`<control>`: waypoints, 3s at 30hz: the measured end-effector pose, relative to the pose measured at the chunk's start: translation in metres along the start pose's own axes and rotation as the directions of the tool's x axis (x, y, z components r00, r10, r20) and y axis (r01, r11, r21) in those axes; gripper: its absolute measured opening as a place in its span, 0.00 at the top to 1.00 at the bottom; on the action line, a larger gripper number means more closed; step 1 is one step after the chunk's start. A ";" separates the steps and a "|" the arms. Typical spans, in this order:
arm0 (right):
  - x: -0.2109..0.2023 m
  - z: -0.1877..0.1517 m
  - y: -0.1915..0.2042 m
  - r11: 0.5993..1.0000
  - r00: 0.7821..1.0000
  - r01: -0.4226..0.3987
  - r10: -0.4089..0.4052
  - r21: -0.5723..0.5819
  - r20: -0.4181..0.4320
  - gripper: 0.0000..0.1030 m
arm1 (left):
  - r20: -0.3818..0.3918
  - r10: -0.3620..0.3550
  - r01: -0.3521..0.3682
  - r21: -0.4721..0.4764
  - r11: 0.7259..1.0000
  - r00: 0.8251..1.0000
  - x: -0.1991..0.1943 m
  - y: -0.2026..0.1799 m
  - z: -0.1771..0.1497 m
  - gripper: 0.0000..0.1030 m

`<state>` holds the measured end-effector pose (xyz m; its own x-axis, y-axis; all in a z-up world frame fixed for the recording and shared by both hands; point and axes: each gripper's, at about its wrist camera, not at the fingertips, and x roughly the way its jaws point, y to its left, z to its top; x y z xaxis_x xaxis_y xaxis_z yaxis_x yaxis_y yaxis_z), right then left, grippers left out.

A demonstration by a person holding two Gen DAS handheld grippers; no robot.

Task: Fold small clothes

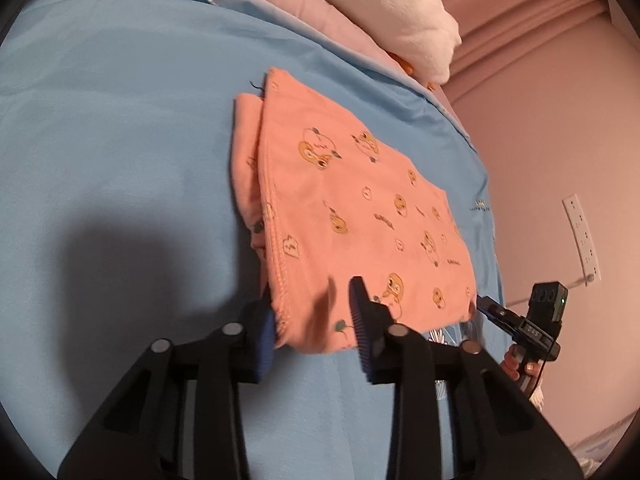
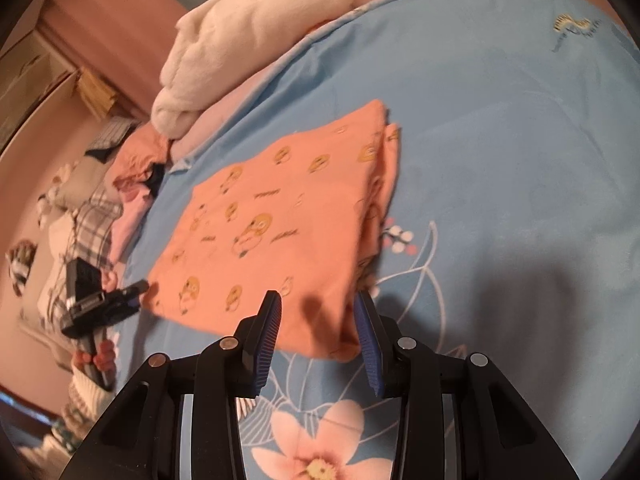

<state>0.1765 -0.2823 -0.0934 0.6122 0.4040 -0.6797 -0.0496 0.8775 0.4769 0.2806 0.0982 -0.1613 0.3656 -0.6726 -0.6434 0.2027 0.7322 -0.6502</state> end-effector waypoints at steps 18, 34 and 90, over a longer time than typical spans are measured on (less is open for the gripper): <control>0.007 -0.016 -0.001 0.998 0.998 -0.014 0.011 -0.058 -0.056 0.92 | -0.014 -0.059 0.058 -0.048 0.997 0.998 -0.008 0.031 -0.014 0.95; 0.030 0.014 0.070 0.955 0.990 0.140 -0.128 -0.261 0.061 0.57 | 0.031 -0.041 0.045 -0.112 0.993 0.999 0.004 0.039 0.019 0.52; 0.036 0.000 -0.025 0.711 0.849 -0.522 0.488 0.471 0.204 0.44 | -0.118 0.233 -0.173 0.381 0.908 0.965 0.141 -0.201 0.024 0.82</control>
<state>0.2000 -0.2898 -0.1293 0.6558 0.7189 -0.2303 0.0168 0.2911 0.9565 0.3128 -0.1412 -0.1112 0.2931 -0.4912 -0.8203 0.4666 0.8223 -0.3256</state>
